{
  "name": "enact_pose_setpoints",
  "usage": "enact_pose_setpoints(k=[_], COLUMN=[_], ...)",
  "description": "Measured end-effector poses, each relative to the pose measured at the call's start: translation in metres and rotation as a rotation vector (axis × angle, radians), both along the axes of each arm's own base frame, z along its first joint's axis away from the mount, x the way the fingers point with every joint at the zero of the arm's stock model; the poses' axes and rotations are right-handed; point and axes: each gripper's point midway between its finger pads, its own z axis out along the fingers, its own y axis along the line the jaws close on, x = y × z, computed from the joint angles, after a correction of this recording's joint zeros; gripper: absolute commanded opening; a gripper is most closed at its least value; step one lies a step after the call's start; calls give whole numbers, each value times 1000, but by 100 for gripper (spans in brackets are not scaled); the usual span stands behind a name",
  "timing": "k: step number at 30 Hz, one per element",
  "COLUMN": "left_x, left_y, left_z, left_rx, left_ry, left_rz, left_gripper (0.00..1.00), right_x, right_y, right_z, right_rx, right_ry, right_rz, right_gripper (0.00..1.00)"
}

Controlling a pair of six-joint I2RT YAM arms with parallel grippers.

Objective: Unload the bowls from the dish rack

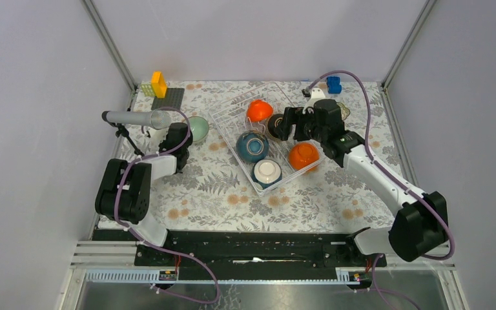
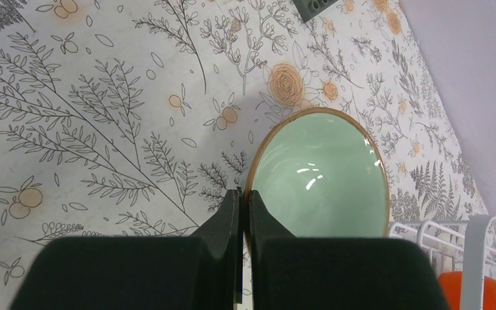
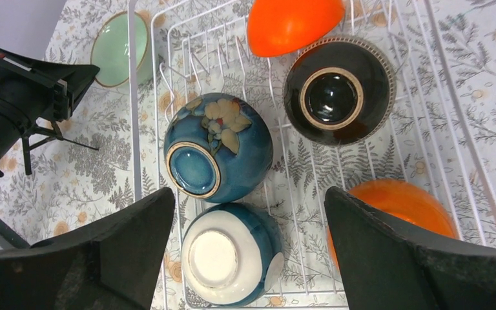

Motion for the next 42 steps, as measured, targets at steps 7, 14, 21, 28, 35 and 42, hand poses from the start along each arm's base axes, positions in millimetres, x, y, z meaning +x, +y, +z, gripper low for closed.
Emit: enact_pose_setpoints(k=[7, 14, 21, 28, 35, 42], left_x=[-8, -17, -39, -77, -118, -137], left_y=[-5, -23, -60, -97, -150, -176], left_z=[13, 45, 47, 52, 63, 69], left_rx=[0, -33, -102, -186, -213, -173], left_ry=[2, -55, -26, -38, -72, -97], left_rz=[-53, -172, -400, -581, -785, -902], left_gripper=[42, 53, 56, 58, 60, 61], right_x=[0, -1, 5, 9, 10, 19], right_y=[13, 30, 42, 53, 67, 76], right_z=[-23, -47, -78, -105, -120, -120], right_rx=[11, 42, 53, 69, 134, 286], right_ry=[78, 152, 228, 289, 339, 343], right_rz=[50, 119, 153, 180, 213, 246], right_gripper=[100, 100, 100, 100, 100, 100])
